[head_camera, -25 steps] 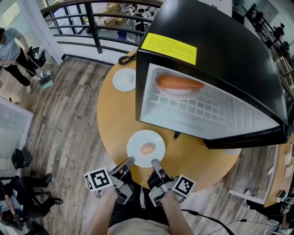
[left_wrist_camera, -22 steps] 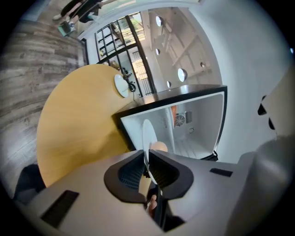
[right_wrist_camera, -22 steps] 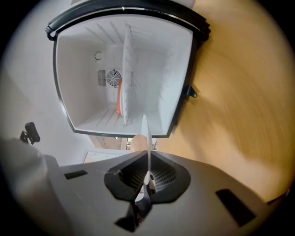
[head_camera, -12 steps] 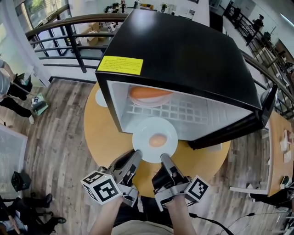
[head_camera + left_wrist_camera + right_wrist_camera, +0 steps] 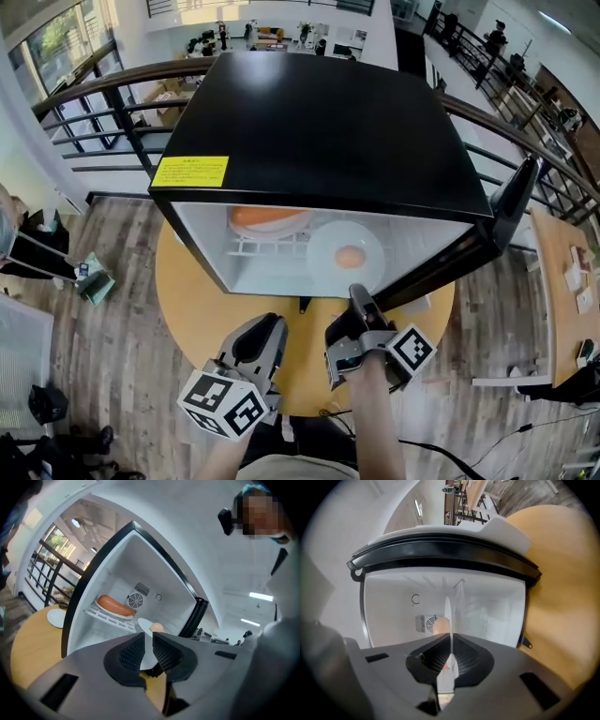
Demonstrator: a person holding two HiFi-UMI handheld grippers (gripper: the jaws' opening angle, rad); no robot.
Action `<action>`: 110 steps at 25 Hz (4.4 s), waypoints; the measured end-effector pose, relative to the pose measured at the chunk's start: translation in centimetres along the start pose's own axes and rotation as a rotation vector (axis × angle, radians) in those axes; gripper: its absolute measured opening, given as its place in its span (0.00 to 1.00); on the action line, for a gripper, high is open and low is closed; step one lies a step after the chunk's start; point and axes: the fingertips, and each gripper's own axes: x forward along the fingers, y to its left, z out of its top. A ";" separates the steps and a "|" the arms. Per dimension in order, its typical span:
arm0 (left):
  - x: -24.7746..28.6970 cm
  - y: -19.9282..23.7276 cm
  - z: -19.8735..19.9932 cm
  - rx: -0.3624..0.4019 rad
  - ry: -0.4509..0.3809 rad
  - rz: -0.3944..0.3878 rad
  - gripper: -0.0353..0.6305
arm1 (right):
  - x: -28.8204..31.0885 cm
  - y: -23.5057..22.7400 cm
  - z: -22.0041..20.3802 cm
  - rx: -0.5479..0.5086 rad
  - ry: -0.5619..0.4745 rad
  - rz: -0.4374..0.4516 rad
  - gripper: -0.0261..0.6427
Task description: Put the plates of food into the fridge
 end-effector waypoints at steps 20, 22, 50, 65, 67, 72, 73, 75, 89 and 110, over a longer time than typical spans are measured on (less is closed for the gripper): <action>1.8 0.1 -3.2 0.226 0.067 0.120 0.11 | 5.8 -0.3 3.7 -0.207 -0.051 -0.305 0.10; 1.9 0.4 -3.3 0.219 0.070 0.128 0.11 | 5.8 -0.1 3.5 -0.301 -0.034 -0.321 0.16; 0.7 2.3 -3.4 0.212 0.069 0.181 0.11 | 5.6 -0.6 3.5 -0.214 -0.056 -0.192 0.06; -0.7 -1.4 3.8 0.328 -0.197 0.163 0.11 | -4.3 7.5 -0.9 -1.345 -0.177 0.080 0.06; -1.3 -2.1 3.9 0.366 -0.218 0.171 0.10 | -5.3 7.4 -1.7 -1.401 -0.185 0.083 0.06; -2.2 -3.0 3.1 0.409 -0.185 0.195 0.07 | -5.9 6.7 -3.5 -1.359 -0.139 0.074 0.06; -2.5 -3.1 3.3 0.412 -0.197 0.198 0.07 | -6.0 6.9 -3.8 -1.361 -0.134 0.081 0.06; -3.0 -3.2 4.0 0.425 -0.228 0.206 0.07 | -6.4 7.5 -4.5 -1.382 -0.134 0.098 0.06; -6.9 -2.5 4.7 0.413 -0.298 0.325 0.06 | -7.5 9.0 -7.1 -1.423 -0.109 0.190 0.06; -34.6 5.3 -7.0 0.063 -0.264 1.094 0.06 | -7.3 7.7 -22.9 -1.303 0.375 0.593 0.06</action>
